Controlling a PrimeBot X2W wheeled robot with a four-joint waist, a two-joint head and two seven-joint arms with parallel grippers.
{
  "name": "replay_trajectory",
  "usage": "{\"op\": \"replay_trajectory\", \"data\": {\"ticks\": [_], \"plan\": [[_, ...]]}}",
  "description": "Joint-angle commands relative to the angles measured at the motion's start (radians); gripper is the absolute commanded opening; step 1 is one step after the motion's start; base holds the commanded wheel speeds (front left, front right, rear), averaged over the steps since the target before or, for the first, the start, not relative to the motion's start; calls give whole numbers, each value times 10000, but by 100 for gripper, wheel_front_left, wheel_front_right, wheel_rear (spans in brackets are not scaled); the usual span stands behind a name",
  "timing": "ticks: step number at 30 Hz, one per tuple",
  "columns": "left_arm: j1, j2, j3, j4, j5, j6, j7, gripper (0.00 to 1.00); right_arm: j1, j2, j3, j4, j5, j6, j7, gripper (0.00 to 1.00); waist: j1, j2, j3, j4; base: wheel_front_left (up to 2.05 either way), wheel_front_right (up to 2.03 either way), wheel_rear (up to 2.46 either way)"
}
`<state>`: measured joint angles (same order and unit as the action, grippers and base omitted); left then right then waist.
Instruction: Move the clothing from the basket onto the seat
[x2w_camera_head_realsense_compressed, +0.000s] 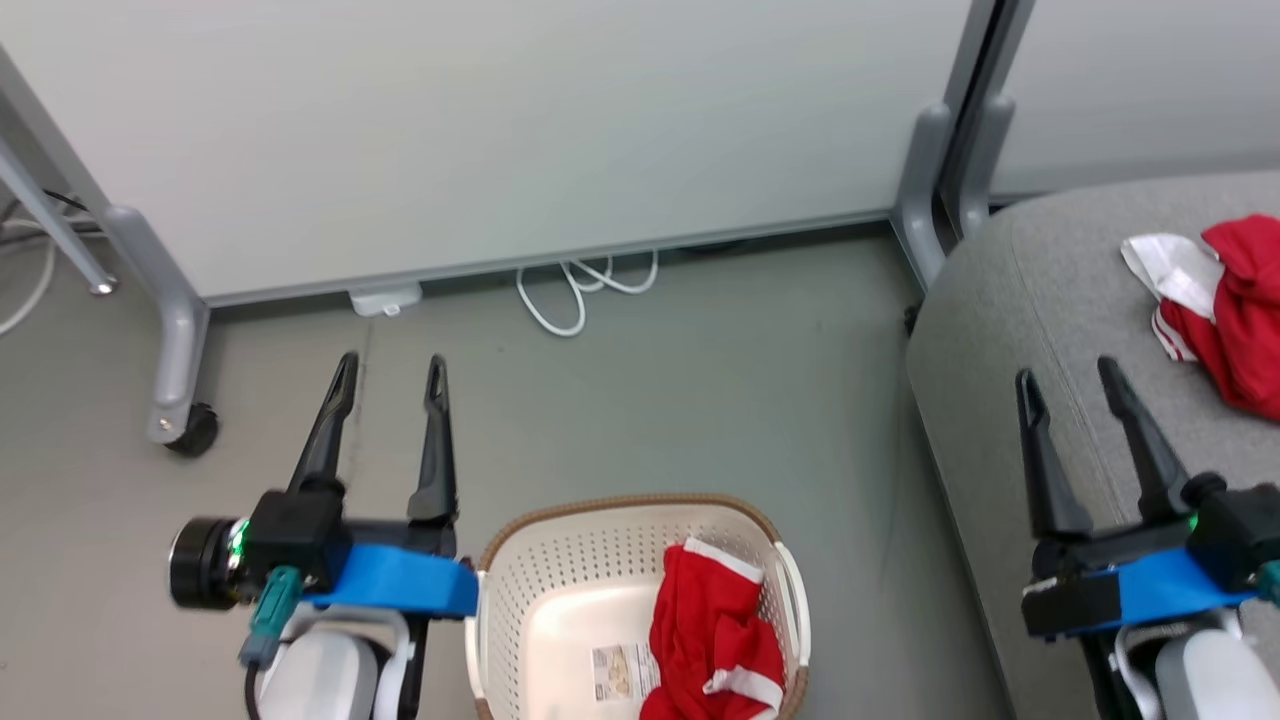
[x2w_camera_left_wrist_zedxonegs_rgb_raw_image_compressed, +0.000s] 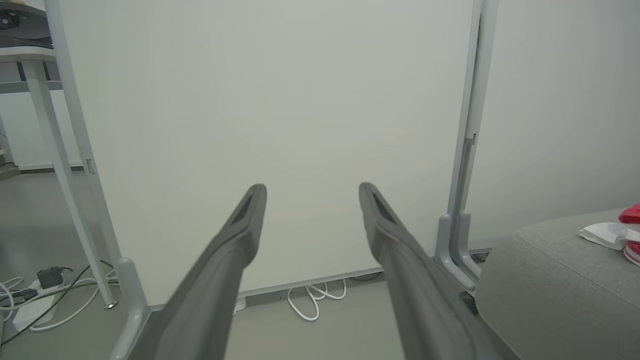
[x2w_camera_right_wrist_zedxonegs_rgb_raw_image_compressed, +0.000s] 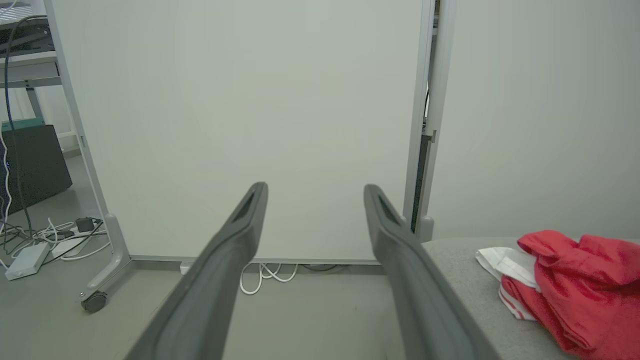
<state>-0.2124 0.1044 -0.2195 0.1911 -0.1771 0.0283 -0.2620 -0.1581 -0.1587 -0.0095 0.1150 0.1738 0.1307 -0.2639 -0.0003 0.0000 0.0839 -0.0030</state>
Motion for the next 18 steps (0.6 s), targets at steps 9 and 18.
{"op": "replay_trajectory", "data": {"ticks": [9, 18], "plan": [[1415, -249, 1078, -385, 402, -510, -46, 100, 961, 403, 235, 302, -115, 1, -9, 100, 3, 0, -817, 357, 0, 0, 0], [2263, -433, 1678, -314, 564, -899, -46, 100, 1343, 601, 324, 558, -143, 1, -9, 100, 3, 0, -984, 324, 0, 0, 0]]}}
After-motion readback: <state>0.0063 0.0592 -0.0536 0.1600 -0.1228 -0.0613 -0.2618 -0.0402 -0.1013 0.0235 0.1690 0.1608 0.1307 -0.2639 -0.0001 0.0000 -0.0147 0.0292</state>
